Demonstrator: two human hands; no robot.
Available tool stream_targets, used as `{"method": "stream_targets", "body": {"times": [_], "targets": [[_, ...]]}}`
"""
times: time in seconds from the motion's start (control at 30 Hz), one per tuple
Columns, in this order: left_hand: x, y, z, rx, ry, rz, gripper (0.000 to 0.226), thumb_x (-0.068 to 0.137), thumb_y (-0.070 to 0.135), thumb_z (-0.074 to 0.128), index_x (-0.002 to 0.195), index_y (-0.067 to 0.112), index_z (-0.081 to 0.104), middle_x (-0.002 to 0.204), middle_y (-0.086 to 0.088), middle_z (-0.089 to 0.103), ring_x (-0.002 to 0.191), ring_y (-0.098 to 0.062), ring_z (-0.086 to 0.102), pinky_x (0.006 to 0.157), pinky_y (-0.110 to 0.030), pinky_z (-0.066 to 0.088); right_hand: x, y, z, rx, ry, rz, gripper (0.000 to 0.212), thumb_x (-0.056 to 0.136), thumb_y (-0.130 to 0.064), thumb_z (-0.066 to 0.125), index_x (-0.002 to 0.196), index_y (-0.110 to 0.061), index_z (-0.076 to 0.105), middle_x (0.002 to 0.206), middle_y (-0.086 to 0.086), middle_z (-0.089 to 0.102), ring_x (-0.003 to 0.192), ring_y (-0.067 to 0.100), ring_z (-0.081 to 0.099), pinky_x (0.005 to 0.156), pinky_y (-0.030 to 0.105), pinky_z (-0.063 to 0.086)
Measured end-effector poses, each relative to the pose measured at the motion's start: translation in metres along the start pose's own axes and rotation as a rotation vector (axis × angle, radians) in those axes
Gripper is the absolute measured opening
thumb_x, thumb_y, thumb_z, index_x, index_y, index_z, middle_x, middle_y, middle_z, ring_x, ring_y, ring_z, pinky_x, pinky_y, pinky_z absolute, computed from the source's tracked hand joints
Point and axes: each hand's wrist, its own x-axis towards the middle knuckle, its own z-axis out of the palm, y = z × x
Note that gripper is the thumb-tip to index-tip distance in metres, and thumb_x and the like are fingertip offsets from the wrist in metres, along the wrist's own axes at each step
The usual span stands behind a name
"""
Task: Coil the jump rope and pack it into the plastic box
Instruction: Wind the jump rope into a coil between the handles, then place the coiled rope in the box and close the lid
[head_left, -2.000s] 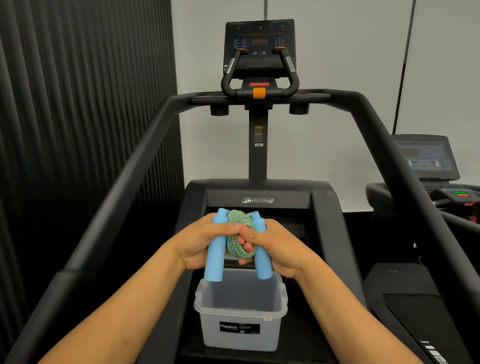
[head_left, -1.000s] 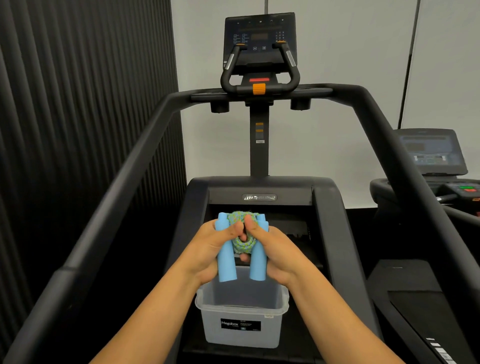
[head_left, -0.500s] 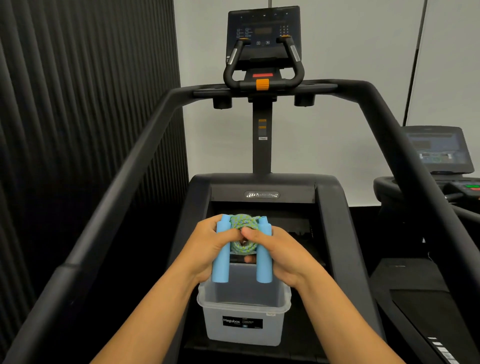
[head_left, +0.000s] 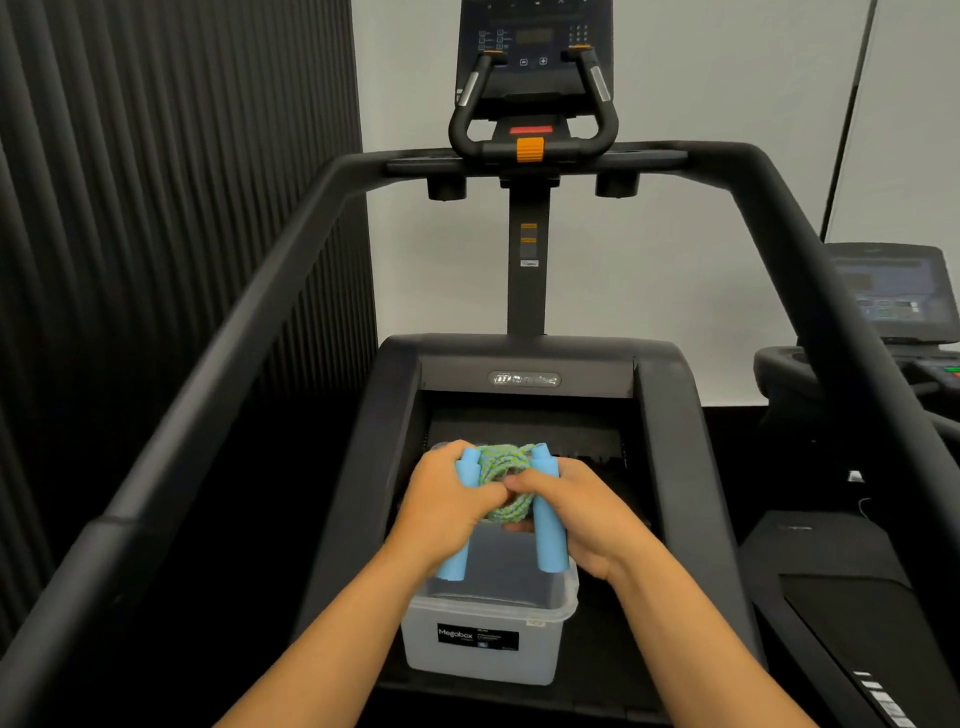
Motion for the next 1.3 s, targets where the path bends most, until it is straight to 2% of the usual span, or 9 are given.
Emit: {"method": "stream_targets", "body": {"times": [0.2, 0.4, 0.5, 0.63, 0.73, 0.87, 1.0, 1.2, 1.3], "targets": [[0.012, -0.010, 0.025, 0.232, 0.055, 0.081, 0.028, 0.074, 0.015, 0.078, 0.082, 0.000, 0.056, 0.067, -0.005, 0.057, 0.058, -0.011, 0.042, 0.048, -0.020, 0.034, 0.013, 0.017, -0.014, -0.097, 0.108, -0.016, 0.018, 0.089, -0.010, 0.065, 0.103, -0.009, 0.077, 0.101, 0.016, 0.078, 0.085, 0.020, 0.071, 0.081, 0.039, 0.062], [0.030, -0.038, 0.023, -0.225, -0.024, -0.224, 0.037, 0.066, 0.013, 0.070, 0.097, -0.006, 0.065, 0.078, -0.011, 0.062, 0.071, -0.022, 0.054, 0.058, -0.032, 0.043, 0.034, 0.033, -0.028, -0.241, 0.143, 0.029, 0.004, 0.083, -0.016, 0.067, 0.082, -0.012, 0.068, 0.072, 0.004, 0.058, 0.066, 0.016, 0.050, 0.059, 0.032, 0.044], [0.047, -0.060, 0.023, -0.387, -0.105, -0.333, 0.034, 0.077, 0.009, 0.069, 0.107, -0.006, 0.067, 0.086, -0.010, 0.066, 0.071, -0.017, 0.057, 0.054, -0.025, 0.044, 0.057, 0.045, -0.036, -0.238, 0.141, 0.060, 0.007, 0.083, -0.020, 0.066, 0.084, -0.013, 0.067, 0.078, 0.007, 0.053, 0.069, 0.018, 0.047, 0.060, 0.033, 0.042], [0.080, -0.096, 0.019, -0.460, -0.160, -0.407, 0.018, 0.077, 0.010, 0.071, 0.095, 0.008, 0.073, 0.083, -0.005, 0.069, 0.067, -0.014, 0.058, 0.055, -0.025, 0.044, 0.097, 0.070, -0.039, -0.152, 0.142, 0.140, 0.029, 0.079, -0.023, 0.069, 0.097, 0.000, 0.071, 0.084, 0.009, 0.058, 0.071, 0.020, 0.049, 0.056, 0.030, 0.044], [0.109, -0.121, 0.013, -0.465, -0.209, -0.423, 0.019, 0.073, 0.014, 0.074, 0.092, 0.012, 0.074, 0.081, -0.002, 0.070, 0.066, -0.011, 0.060, 0.056, -0.025, 0.043, 0.130, 0.086, -0.037, -0.100, 0.160, 0.167, 0.013, 0.086, -0.015, 0.066, 0.093, -0.009, 0.075, 0.082, 0.002, 0.068, 0.069, 0.014, 0.056, 0.057, 0.027, 0.047], [0.150, -0.155, 0.007, -0.317, -0.190, -0.368, 0.014, 0.086, 0.004, 0.070, 0.100, 0.002, 0.069, 0.077, 0.000, 0.068, 0.064, -0.009, 0.060, 0.056, -0.023, 0.046, 0.174, 0.107, -0.036, -0.043, 0.262, 0.201, 0.011, 0.086, -0.012, 0.066, 0.092, -0.009, 0.076, 0.086, 0.003, 0.071, 0.073, 0.015, 0.059, 0.056, 0.027, 0.050], [0.173, -0.193, 0.014, -0.157, -0.136, -0.291, 0.006, 0.081, 0.002, 0.069, 0.086, 0.001, 0.066, 0.075, -0.006, 0.063, 0.064, -0.016, 0.057, 0.053, -0.024, 0.050, 0.202, 0.140, -0.036, -0.039, 0.362, 0.247, 0.013, 0.086, -0.011, 0.067, 0.094, -0.005, 0.074, 0.084, 0.007, 0.068, 0.069, 0.017, 0.056, 0.055, 0.029, 0.048], [0.186, -0.249, 0.035, -0.157, -0.143, -0.422, 0.037, 0.068, 0.015, 0.070, 0.091, -0.012, 0.061, 0.075, -0.015, 0.058, 0.069, -0.022, 0.054, 0.061, -0.036, 0.049, 0.229, 0.193, -0.048, 0.010, 0.458, 0.381, 0.026, 0.086, -0.009, 0.065, 0.109, 0.004, 0.069, 0.088, 0.012, 0.066, 0.070, 0.019, 0.058, 0.053, 0.028, 0.050], [0.191, -0.276, 0.050, -0.169, -0.187, -0.536, 0.025, 0.078, 0.004, 0.072, 0.096, -0.013, 0.065, 0.078, -0.016, 0.060, 0.071, -0.023, 0.055, 0.061, -0.034, 0.047, 0.237, 0.219, -0.058, 0.030, 0.454, 0.459, 0.027, 0.088, -0.010, 0.067, 0.111, 0.002, 0.069, 0.091, 0.011, 0.069, 0.076, 0.020, 0.063, 0.058, 0.029, 0.055]]}}
